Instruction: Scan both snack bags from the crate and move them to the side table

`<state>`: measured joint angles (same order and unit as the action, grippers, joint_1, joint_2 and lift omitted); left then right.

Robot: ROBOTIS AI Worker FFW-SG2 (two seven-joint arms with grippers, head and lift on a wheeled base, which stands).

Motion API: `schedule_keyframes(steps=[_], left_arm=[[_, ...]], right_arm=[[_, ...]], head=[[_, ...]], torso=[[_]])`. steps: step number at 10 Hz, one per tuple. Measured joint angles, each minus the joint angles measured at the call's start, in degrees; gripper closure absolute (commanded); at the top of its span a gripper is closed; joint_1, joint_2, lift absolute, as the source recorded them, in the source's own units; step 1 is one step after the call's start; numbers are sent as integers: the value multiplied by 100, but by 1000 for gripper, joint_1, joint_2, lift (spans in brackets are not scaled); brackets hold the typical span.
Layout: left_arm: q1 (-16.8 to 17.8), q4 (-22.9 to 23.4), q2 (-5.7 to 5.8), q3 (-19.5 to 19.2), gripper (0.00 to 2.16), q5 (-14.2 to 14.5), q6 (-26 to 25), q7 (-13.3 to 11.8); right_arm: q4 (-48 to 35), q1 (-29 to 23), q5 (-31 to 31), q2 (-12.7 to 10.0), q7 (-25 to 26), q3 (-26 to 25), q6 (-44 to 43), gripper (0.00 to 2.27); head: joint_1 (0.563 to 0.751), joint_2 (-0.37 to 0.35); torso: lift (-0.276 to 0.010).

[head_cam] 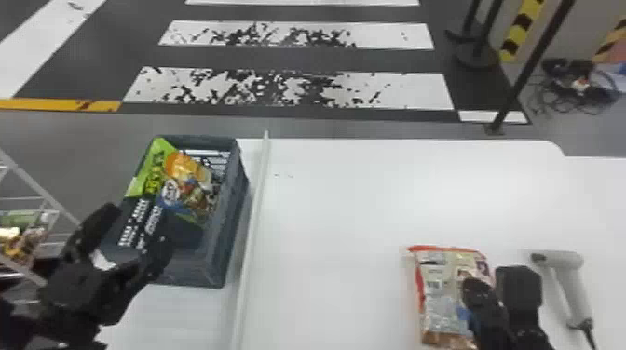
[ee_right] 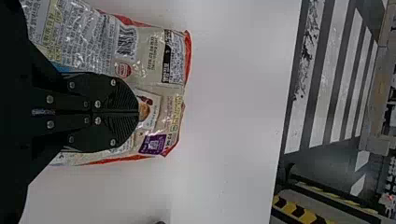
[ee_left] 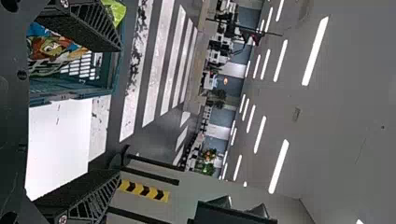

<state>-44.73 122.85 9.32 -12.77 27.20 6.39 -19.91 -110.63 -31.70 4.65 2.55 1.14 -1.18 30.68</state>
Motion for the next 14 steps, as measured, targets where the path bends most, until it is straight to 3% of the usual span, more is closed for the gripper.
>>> schedule_keyframes(steps=[6,7,8,9,10,14], left_arm=[[-9,-13,7,2,60,-17,14,-22],[-9,-15,2,2,60,-21,14,-22],[-7,-15,0,1,60,-23,15,-36],[-2,-15,0,-4,60,-23,15,-47],[0,-15,0,-4,60,-23,15,-50],[25,-43,2,13,60,-22,15,-66]], right_arm=[[261,46,-69,17,-41,3,-372,2175],[110,-22,-101,13,-28,-12,-424,1798],[-145,-121,-130,12,-33,-40,-428,1234],[-424,-228,-132,10,-35,-68,-424,380],[-637,-307,-103,9,-31,-129,-428,164],[-853,-372,-149,55,-52,-915,-358,161]], head=[[695,26],[695,26],[695,25],[695,23],[695,15],[695,-114]], torso=[[-29],[-29],[-29],[-29],[-29],[-29]])
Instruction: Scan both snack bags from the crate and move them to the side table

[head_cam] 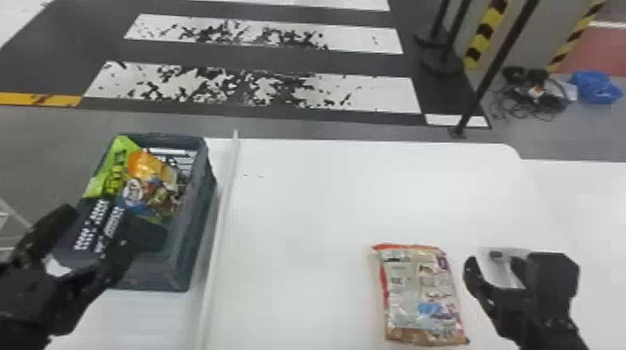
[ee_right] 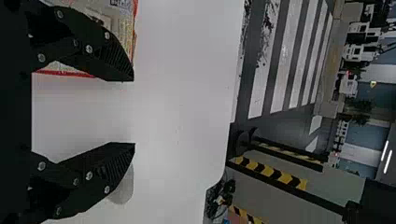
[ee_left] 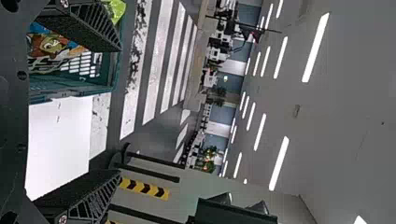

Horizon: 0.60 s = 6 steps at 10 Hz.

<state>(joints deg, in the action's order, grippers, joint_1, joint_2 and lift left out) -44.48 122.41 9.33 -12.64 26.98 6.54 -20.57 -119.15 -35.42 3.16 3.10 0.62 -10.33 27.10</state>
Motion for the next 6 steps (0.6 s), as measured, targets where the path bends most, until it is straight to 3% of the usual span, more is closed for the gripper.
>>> schedule_keyframes(steps=[6], left_arm=[[7,-75,7,-35,60,8,70,-69]], right_arm=[[1244,714,-592,516,-1024,-1015,436,164]], head=[[695,-246]], torso=[[-29]])
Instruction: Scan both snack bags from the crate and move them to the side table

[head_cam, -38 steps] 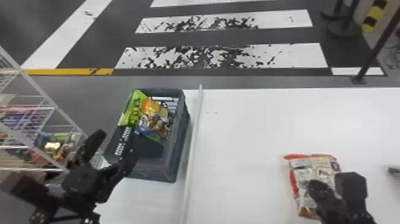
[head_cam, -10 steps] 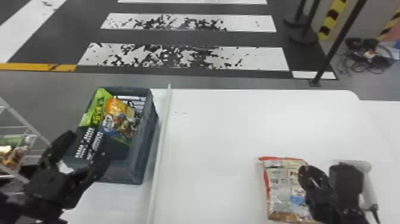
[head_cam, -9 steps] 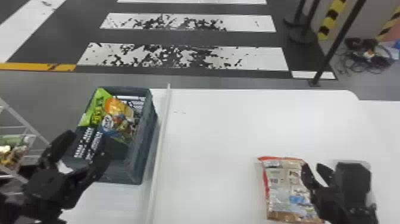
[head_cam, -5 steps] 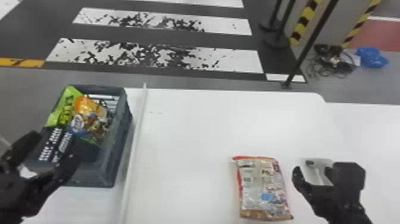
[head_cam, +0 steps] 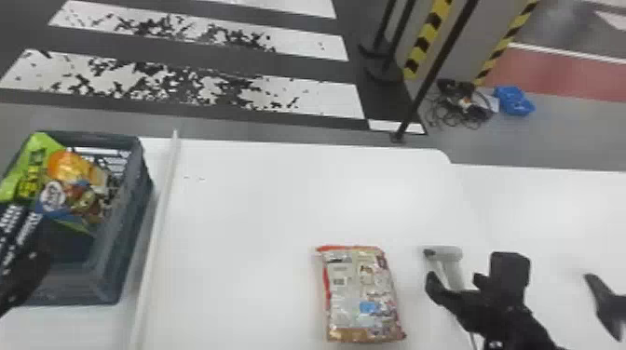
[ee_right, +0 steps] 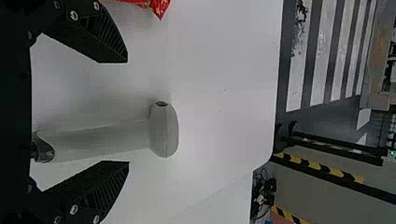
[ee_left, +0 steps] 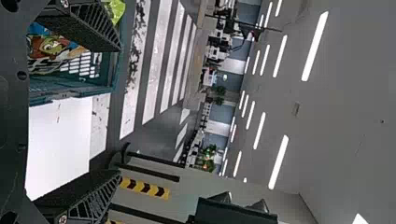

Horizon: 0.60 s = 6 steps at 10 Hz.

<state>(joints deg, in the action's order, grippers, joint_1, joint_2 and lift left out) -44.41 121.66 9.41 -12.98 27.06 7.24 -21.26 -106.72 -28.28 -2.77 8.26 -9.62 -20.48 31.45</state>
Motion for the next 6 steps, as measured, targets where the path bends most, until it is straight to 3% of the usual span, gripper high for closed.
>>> schedule_keyframes(steps=[6], left_arm=[[-60,28,-53,-25,60,-91,4,-1]], right_arm=[[1709,999,-67,676,-990,-194,-356,164]], head=[[695,-298]], torso=[[-29]])
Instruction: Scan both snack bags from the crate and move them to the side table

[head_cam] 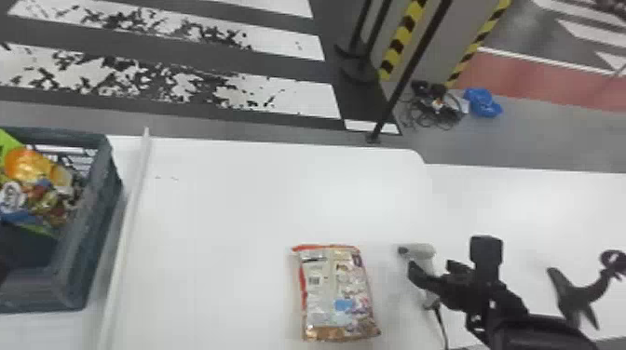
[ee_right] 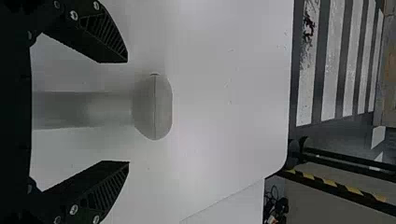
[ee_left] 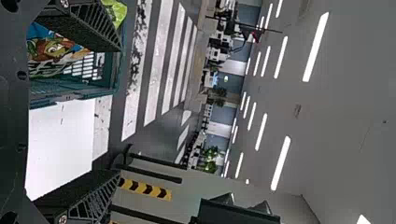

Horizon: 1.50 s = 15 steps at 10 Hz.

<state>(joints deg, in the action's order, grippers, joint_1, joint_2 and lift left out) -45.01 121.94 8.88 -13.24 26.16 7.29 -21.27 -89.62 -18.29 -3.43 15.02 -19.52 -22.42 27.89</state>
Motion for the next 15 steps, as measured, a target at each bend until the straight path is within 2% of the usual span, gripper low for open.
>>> schedule_keyframes(steps=[3,6,7,8,10,12,15], left_arm=[[-7,32,-17,30,60,-72,-4,0],[-9,84,-18,57,60,-94,-4,0],[-19,103,-16,59,60,-98,-4,0],[-33,121,-10,60,60,-101,-4,0],[-55,142,0,61,60,-102,-4,0],[-75,146,0,63,60,-102,-4,-13],[-78,134,0,86,60,-101,12,-35]], right_arm=[[367,174,-131,235,-535,-143,25,167],[514,236,-183,297,-932,-244,343,184],[543,245,-198,302,-980,-258,454,262],[592,263,-195,316,-1040,-262,558,579],[653,319,-154,348,-1141,-248,817,2034],[603,298,-171,341,-1121,-256,933,2223],[14,-45,-207,157,-985,-406,945,2246]], head=[[695,-325],[695,-333],[695,-336],[695,-337],[695,-340],[695,-342],[695,-348]], torso=[[-29],[-29],[-29],[-29],[-29],[-29],[-29]])
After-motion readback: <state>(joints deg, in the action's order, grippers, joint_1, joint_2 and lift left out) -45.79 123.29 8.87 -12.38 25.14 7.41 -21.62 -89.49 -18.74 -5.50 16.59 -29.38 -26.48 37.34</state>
